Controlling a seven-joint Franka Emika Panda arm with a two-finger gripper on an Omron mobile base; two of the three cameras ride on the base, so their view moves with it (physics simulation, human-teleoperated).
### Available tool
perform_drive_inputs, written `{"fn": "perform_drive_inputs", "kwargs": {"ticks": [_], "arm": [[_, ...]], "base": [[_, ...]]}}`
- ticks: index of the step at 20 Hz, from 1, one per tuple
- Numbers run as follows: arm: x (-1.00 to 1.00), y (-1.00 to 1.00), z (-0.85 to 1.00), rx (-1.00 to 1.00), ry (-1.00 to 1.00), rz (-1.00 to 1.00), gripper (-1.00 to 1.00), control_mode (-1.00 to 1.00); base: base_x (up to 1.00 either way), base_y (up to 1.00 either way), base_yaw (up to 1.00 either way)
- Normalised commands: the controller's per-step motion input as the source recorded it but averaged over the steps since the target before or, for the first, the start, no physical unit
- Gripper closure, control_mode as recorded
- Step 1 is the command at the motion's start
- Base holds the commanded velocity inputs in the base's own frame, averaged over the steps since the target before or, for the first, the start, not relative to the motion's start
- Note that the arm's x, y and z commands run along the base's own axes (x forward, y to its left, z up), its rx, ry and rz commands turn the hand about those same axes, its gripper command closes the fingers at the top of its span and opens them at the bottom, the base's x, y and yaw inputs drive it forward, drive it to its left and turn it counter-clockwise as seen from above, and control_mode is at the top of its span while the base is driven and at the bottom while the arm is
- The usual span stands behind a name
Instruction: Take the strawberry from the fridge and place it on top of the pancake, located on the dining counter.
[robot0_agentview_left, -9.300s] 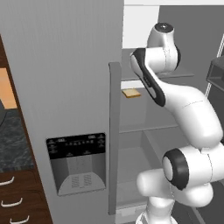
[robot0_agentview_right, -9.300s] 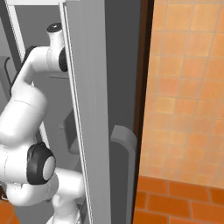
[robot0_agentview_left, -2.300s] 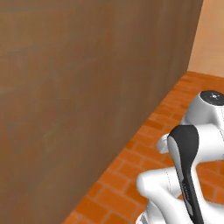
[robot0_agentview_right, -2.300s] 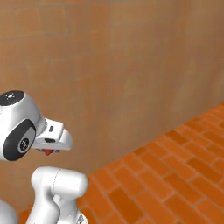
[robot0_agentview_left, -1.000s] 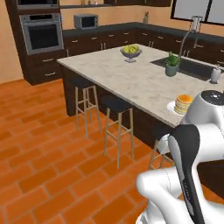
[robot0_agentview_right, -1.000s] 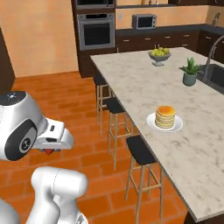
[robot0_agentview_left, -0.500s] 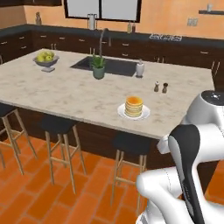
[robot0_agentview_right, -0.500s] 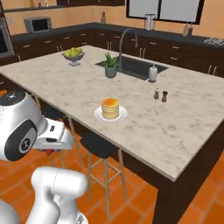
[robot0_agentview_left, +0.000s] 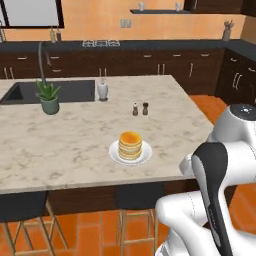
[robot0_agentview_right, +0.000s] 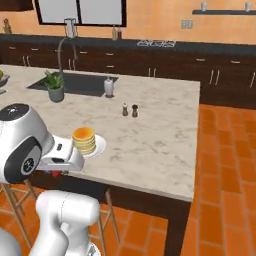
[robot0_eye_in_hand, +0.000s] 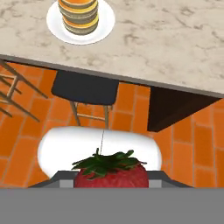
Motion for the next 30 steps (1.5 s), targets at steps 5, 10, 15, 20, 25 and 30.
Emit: {"fn": "perform_drive_inputs", "kwargs": {"ticks": [5,10,15,20,25,30], "arm": [[0.0,0.0,0.0,0.0,0.0,0.0,1.0,1.0],[0.0,0.0,0.0,0.0,0.0,0.0,1.0,1.0],[0.0,0.0,0.0,0.0,0.0,0.0,1.0,1.0],[0.0,0.0,0.0,0.0,0.0,0.0,1.0,1.0],[0.0,0.0,0.0,0.0,0.0,0.0,1.0,1.0],[0.0,0.0,0.0,0.0,0.0,0.0,1.0,1.0]], "base": [[0.1,0.99,-0.33],[0.22,0.27,-0.01],[0.04,-0.36,-0.12],[0.38,0.04,-0.24],[0.8,0.37,-0.06],[0.58,0.09,0.0]]}}
